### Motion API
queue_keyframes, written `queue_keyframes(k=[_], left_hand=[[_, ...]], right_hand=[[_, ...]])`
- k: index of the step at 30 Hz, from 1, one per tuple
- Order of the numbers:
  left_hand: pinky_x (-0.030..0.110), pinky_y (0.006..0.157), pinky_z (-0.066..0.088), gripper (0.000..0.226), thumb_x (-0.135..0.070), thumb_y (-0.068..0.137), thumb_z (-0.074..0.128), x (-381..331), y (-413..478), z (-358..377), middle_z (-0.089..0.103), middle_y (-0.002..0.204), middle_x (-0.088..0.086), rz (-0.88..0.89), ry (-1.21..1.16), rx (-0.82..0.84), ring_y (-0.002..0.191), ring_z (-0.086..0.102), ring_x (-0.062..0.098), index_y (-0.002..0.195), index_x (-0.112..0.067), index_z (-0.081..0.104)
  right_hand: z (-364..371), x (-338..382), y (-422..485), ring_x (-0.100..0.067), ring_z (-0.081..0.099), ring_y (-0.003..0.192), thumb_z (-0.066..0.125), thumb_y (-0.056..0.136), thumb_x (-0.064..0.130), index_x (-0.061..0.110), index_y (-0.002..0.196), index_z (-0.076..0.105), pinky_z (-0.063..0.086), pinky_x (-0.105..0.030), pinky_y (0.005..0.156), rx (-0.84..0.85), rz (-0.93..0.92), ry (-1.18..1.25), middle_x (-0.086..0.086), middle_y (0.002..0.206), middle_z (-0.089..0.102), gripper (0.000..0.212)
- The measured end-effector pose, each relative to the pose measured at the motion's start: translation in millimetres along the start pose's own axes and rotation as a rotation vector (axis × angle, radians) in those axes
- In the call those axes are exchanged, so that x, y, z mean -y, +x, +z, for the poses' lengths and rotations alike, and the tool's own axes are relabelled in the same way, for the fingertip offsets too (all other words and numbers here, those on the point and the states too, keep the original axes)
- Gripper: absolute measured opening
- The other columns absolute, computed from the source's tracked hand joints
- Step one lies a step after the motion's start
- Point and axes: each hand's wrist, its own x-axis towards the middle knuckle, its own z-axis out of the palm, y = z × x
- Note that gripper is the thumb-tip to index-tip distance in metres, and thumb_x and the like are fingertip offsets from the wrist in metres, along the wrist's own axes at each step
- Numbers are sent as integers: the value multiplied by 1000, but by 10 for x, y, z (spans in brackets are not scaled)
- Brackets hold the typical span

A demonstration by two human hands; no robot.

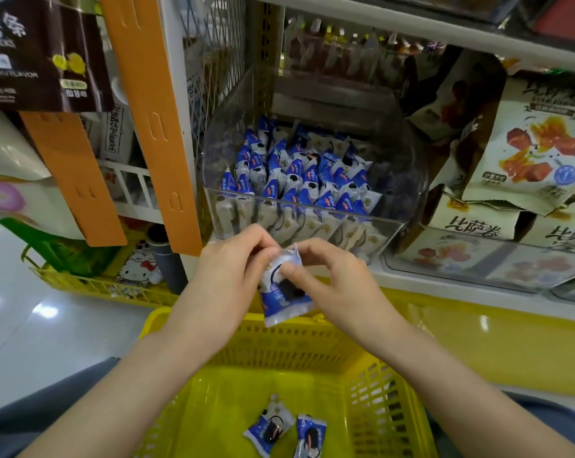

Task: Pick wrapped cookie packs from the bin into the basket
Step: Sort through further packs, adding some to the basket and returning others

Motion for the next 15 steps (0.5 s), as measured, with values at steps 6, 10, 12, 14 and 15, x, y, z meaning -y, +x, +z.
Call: queue_keyframes(k=[6, 10, 12, 14, 15], left_hand=[[8, 54, 37, 11, -16, 89, 56, 4, -10, 1, 56, 64, -13, 11, -11, 22, 67, 54, -1, 80, -21, 60], [15, 63, 49, 4, -27, 88, 56, -30, -22, 61, 65, 75, -11, -152, -225, 69, 75, 61, 2, 84, -26, 59], [39, 71, 54, 13, -28, 88, 54, -43, -14, 77, 67, 76, 1, -222, -319, 113, 75, 63, 17, 82, -19, 61], [50, 72, 52, 20, -26, 89, 53, -55, 4, 64, 64, 74, 12, -266, -374, 108, 74, 62, 29, 76, -15, 61], [48, 70, 50, 21, -26, 90, 53, -58, 14, 54, 64, 73, 13, -286, -394, 100, 71, 61, 30, 73, -15, 61]], right_hand=[[6, 15, -1, -5, 64, 76, 60, 87, 29, 23, 92, 62, 53, -26, 73, -24, -40, 115, 3, 82, 68, 8], [-20, -25, 18, -13, 58, 64, 57, 90, 28, 14, 75, 62, 50, -38, 67, -146, 18, 251, -7, 68, 64, 21], [-31, -38, 38, -15, 59, 68, 57, 91, 25, 14, 75, 63, 51, -40, 70, -153, 44, 310, -10, 71, 65, 20], [-36, -36, 46, -12, 63, 72, 59, 89, 20, 18, 77, 65, 53, -34, 72, -129, 28, 351, -2, 74, 68, 14], [-39, -29, 42, -10, 65, 73, 61, 88, 19, 21, 78, 65, 54, -30, 71, -118, 1, 346, 2, 75, 69, 11]])
